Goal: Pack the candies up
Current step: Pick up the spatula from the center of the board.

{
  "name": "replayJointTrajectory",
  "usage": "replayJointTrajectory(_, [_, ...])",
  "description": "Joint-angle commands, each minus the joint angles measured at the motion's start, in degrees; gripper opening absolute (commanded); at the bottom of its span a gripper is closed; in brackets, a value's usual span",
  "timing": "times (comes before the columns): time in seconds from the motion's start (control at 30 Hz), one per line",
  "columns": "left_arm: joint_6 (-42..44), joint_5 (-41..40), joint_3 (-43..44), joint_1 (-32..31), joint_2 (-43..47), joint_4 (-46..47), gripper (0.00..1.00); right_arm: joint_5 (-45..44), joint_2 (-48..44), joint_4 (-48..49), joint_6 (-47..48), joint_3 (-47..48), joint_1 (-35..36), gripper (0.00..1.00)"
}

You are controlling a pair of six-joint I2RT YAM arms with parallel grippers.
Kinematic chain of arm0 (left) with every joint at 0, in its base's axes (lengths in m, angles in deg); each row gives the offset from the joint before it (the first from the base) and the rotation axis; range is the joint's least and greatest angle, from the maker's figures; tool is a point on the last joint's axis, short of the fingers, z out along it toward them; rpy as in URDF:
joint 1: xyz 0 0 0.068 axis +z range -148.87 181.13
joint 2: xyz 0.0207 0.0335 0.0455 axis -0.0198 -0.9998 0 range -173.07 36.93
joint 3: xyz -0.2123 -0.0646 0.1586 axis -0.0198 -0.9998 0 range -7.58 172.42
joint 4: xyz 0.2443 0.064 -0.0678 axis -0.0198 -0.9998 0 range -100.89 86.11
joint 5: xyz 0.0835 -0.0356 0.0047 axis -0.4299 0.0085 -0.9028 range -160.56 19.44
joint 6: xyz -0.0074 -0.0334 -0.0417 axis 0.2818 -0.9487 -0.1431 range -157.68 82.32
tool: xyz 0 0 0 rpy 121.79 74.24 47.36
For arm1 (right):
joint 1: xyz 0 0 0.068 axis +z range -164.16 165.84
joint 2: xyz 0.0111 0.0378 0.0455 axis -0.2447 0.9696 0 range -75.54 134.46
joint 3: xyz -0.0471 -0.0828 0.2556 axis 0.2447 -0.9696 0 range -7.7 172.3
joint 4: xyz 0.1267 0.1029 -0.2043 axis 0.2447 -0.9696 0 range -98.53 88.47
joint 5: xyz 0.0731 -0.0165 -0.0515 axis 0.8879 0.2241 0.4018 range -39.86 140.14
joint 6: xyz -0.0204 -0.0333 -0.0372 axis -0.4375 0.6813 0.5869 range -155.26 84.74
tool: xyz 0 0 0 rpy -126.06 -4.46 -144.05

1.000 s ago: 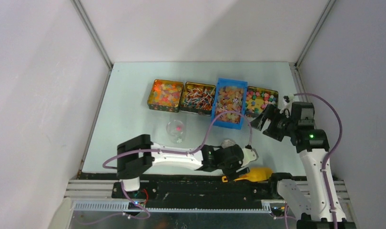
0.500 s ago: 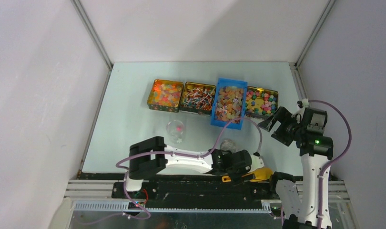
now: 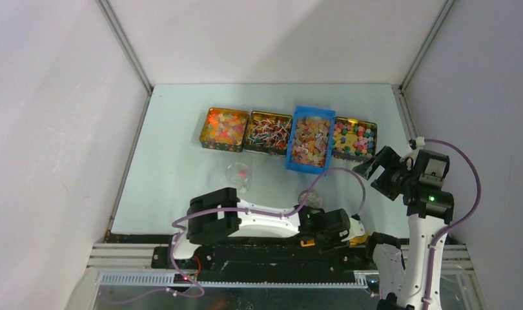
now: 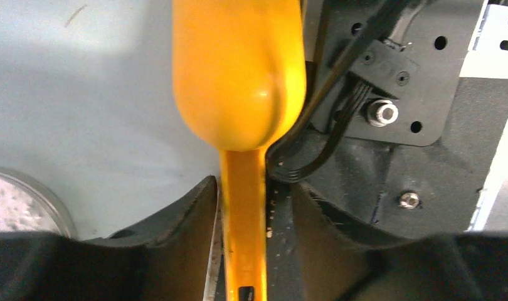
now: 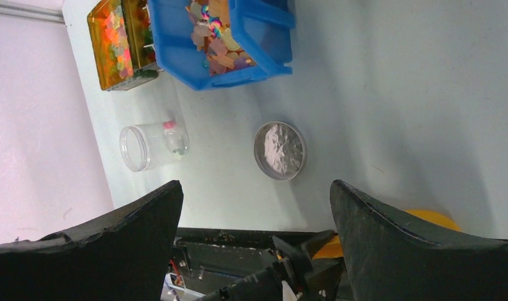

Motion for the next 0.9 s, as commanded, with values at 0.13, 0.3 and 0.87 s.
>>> replayJointTrajectory(0.13, [1.9, -6.3, -3.1, -0.4, 2.2, -1.8, 0.04, 2.3, -1.1, -0.1, 0.2, -0.1, -1.1, 0.90])
replayJointTrajectory(0.3, [1.8, -9.6, -5.3, -0.3, 9.2, -3.1, 0.00, 3.5, -0.8, 0.2, 0.5, -0.1, -0.9, 0.90])
replayJointTrajectory(0.87, [-23.8, 4.5, -18.9, 19.4, 45.4, 9.4, 0.00, 8.3, 4.5, 3.5, -2.2, 12.7, 8.7, 0.88])
